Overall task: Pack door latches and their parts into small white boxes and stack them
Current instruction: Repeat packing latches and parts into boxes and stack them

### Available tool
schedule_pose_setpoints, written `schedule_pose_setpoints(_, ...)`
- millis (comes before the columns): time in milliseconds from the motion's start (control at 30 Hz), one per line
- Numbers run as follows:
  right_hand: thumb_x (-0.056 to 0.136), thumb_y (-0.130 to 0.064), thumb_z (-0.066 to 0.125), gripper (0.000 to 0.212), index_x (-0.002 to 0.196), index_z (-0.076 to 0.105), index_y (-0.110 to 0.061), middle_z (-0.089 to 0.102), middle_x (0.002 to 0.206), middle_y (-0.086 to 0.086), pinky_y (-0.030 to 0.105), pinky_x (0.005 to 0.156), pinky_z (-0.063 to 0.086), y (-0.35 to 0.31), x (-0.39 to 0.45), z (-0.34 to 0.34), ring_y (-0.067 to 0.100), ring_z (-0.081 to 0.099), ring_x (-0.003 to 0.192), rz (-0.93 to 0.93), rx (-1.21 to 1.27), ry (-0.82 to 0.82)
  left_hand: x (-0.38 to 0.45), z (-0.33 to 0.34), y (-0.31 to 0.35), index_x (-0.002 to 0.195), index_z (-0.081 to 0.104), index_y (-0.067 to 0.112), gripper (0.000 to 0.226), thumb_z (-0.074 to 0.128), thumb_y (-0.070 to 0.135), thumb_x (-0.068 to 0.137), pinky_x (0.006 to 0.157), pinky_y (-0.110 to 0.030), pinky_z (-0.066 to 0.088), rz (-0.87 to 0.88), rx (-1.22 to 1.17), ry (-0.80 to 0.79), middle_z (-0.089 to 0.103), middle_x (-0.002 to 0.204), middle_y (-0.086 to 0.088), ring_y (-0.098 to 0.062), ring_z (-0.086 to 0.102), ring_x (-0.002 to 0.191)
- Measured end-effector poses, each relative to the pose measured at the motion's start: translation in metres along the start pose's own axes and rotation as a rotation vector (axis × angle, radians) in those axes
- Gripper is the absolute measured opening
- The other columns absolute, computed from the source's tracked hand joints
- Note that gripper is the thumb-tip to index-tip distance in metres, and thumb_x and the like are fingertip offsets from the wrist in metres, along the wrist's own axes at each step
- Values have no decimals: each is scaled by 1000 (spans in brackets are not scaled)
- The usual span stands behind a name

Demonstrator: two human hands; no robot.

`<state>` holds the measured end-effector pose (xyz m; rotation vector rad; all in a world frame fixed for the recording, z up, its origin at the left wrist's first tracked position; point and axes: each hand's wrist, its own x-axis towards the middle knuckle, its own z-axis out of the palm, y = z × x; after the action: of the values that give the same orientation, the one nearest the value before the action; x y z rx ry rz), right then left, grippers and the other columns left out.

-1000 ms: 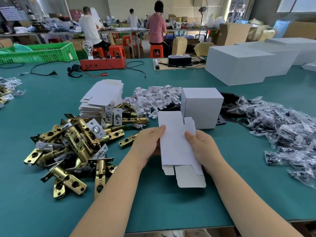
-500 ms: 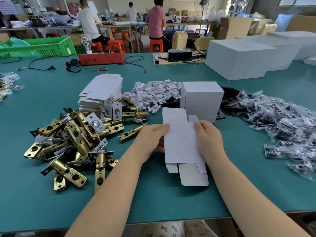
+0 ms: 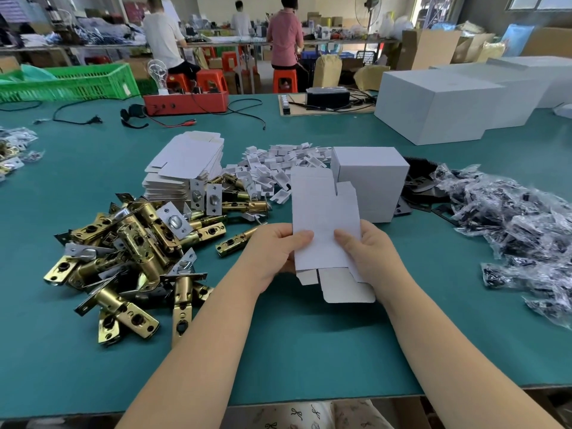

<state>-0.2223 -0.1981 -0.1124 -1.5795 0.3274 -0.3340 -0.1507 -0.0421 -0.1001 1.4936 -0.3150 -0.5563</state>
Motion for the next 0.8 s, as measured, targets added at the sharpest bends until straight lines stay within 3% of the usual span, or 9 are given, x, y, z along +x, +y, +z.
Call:
schedule_pose_setpoints(133,95,-23,57,9,104,58,-24,68,102,-6,25,72,51,3,-1,4,11,64,89,-39,-112,73,0,0,1,90,73,17,10,64,14,92,54,-24,55,-8,-48,-6,76,86,0,-11,71,70)
schedule_pose_setpoints(267,88,-41,63,32,113,44,-31,65,100,-12,14,57,43,4,-3,8,0,61,83,-24,-210,123,2,-4,3,98,71,15,15,60,24,95,57,-28,56,-27,-121,49,76,90,-4,-16,72,74)
schedule_pose_setpoints(367,87,-44,62,45,123,36,-38,62,101,-14,8,55,42,3,-5,7,-7,59,81,-68,-198,110,2,-7,7,102,72,15,23,56,31,96,52,-28,56,-19,-230,-18,74,92,-9,-18,70,70)
schedule_pose_setpoints(433,89,-43,59,44,129,39,-37,61,100,-9,10,63,45,2,-5,6,-5,59,86,-74,-191,89,0,-9,7,104,73,16,25,66,32,86,51,-27,55,33,-266,-106,73,95,-10,-17,69,68)
schedule_pose_setpoints(533,93,-34,57,40,132,49,-29,67,101,0,33,79,54,1,-5,0,11,65,93,-42,-61,84,0,-11,6,114,67,23,40,74,31,76,52,-26,56,77,-290,-151,74,96,-8,-16,67,64)
schedule_pose_setpoints(600,91,-29,57,41,132,51,-29,68,105,-6,24,68,54,-1,-5,-3,5,66,87,-17,38,55,2,-13,5,127,56,31,55,77,25,77,52,-27,55,79,-254,-159,74,100,-7,-16,66,64)
schedule_pose_setpoints(667,79,-30,55,56,134,46,-35,65,108,-16,15,61,51,-4,-6,-2,-1,65,80,14,79,3,2,-13,3,131,47,46,68,73,23,73,56,-32,54,74,-188,-178,73,109,-5,-20,66,75)
schedule_pose_setpoints(733,68,-30,51,72,138,38,-43,66,105,-17,18,62,51,-4,-7,-1,5,65,76,24,78,-50,3,-12,2,127,45,56,71,67,25,67,66,-40,48,59,-162,-186,70,117,0,-26,65,88)
schedule_pose_setpoints(800,66,-29,51,77,140,36,-45,68,105,-11,25,64,50,-4,-7,0,13,63,77,11,98,-79,3,-11,2,133,43,54,77,64,24,65,78,-52,42,50,-170,-199,68,122,0,-35,63,98)
